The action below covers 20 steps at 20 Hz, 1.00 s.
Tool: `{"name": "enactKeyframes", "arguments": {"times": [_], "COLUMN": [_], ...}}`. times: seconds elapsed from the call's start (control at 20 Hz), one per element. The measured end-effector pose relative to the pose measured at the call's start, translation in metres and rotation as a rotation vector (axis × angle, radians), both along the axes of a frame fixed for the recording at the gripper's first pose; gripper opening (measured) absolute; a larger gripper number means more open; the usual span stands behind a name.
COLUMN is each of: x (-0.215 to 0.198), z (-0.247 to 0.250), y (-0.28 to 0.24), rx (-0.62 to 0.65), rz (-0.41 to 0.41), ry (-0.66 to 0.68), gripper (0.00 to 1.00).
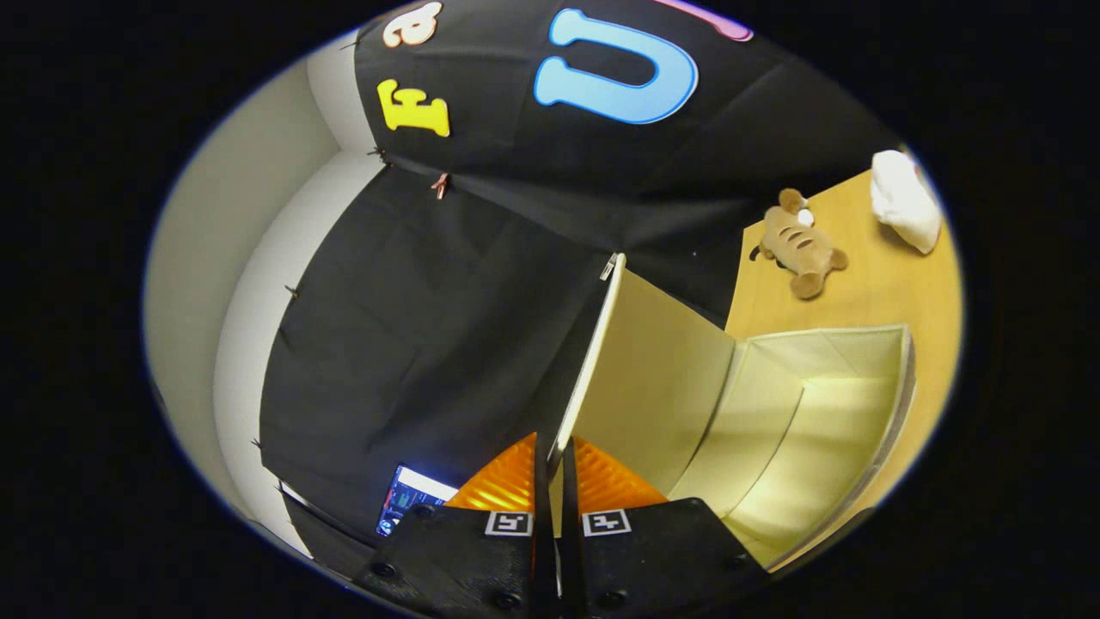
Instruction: Open the storage box then place both shoes into the box .Put the left shoe in first, then the right shoe, with the right side of both shoes facing outward in a uniform manner.
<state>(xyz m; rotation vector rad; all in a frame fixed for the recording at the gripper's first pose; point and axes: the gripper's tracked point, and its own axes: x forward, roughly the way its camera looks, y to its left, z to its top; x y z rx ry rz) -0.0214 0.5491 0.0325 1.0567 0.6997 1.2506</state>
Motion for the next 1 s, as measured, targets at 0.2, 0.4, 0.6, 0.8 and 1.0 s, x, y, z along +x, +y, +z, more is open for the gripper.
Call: {"name": "enactKeyframes", "arguments": {"times": [0.2, 0.4, 0.6, 0.8, 1.0], "x": [0.000, 0.001, 0.000, -0.001, -0.003], "z": [0.011, 0.011, 0.008, 0.006, 0.001], "y": [0.047, 0.086, 0.111, 0.117, 0.114], "rx": [-0.037, -0.058, -0.076, -0.099, -0.131], "rz": [0.004, 0.004, -0.004, -0.013, -0.016], "ry": [-0.055, -0.049, -0.083, -0.125, -0.149], "gripper": [0.06, 0.06, 0.11, 0.22, 0.47]}}
